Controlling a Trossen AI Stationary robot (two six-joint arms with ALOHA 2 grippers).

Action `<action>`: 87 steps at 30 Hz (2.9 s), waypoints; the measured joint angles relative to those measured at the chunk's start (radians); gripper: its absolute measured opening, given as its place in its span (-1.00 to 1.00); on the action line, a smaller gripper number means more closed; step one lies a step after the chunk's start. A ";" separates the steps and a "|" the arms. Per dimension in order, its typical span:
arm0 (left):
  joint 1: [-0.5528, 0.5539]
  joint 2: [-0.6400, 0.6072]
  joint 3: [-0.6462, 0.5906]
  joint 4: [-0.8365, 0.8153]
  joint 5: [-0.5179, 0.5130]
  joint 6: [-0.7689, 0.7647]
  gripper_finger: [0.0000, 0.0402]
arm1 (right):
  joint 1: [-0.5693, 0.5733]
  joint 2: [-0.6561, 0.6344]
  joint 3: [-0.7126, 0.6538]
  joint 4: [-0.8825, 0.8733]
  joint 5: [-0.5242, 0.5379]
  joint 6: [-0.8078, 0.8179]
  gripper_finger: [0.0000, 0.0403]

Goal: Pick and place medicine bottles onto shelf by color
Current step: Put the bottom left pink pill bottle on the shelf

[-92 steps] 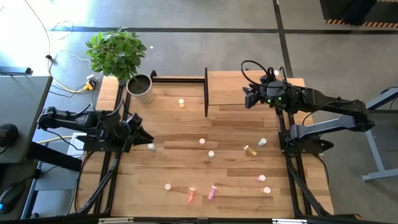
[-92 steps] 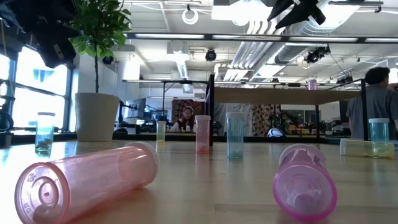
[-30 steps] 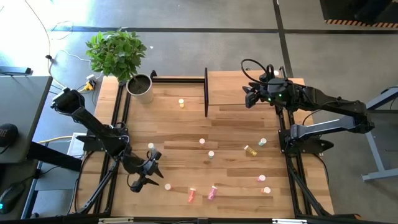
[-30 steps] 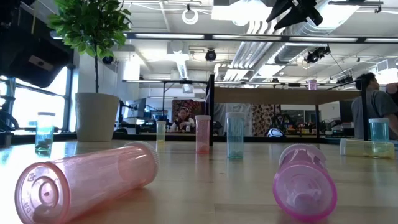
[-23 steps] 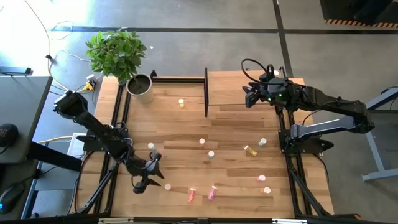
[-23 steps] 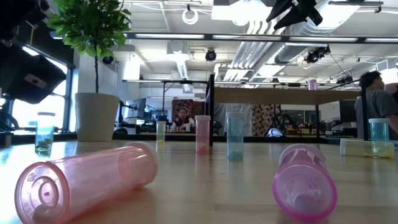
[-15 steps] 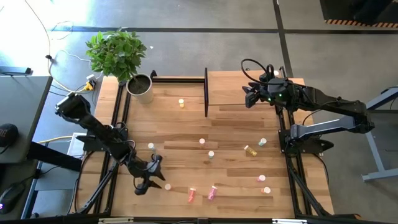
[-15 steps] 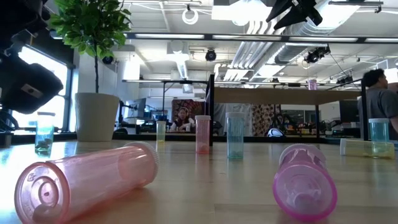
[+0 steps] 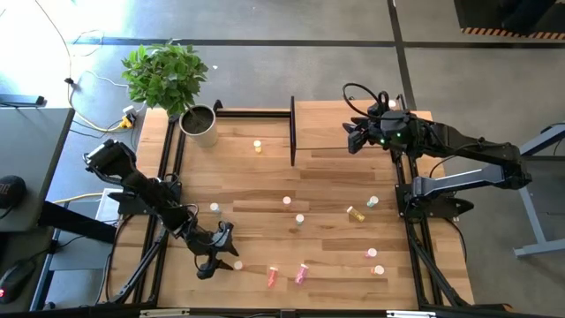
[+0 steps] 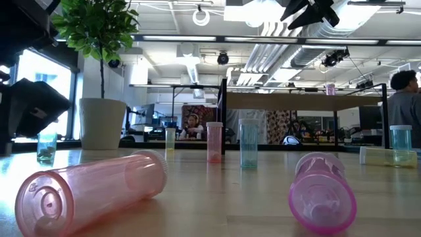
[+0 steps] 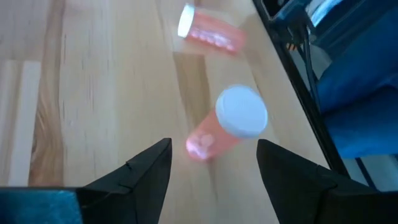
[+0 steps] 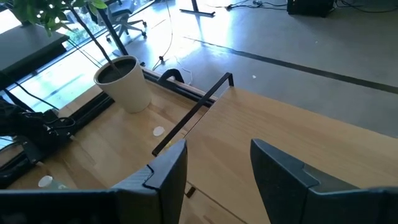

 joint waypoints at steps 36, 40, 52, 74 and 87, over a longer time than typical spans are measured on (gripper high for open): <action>-0.040 0.250 0.112 0.129 -0.061 -0.033 0.13 | 0.000 0.000 0.000 0.008 0.000 -0.009 -0.17; -0.040 0.250 0.112 0.125 -0.064 -0.059 0.10 | 0.000 0.000 0.000 0.008 0.000 -0.011 -0.17; -0.040 0.250 0.112 0.122 -0.058 -0.107 -0.31 | 0.000 0.000 0.000 0.008 -0.010 -0.026 -0.17; 0.042 0.250 0.237 0.058 0.068 -0.156 -0.52 | 0.052 0.002 0.000 0.039 -0.174 -0.079 -0.17; 0.193 0.250 0.377 -0.128 0.234 -0.090 -0.53 | 0.269 0.003 0.000 0.054 -0.230 0.006 -0.17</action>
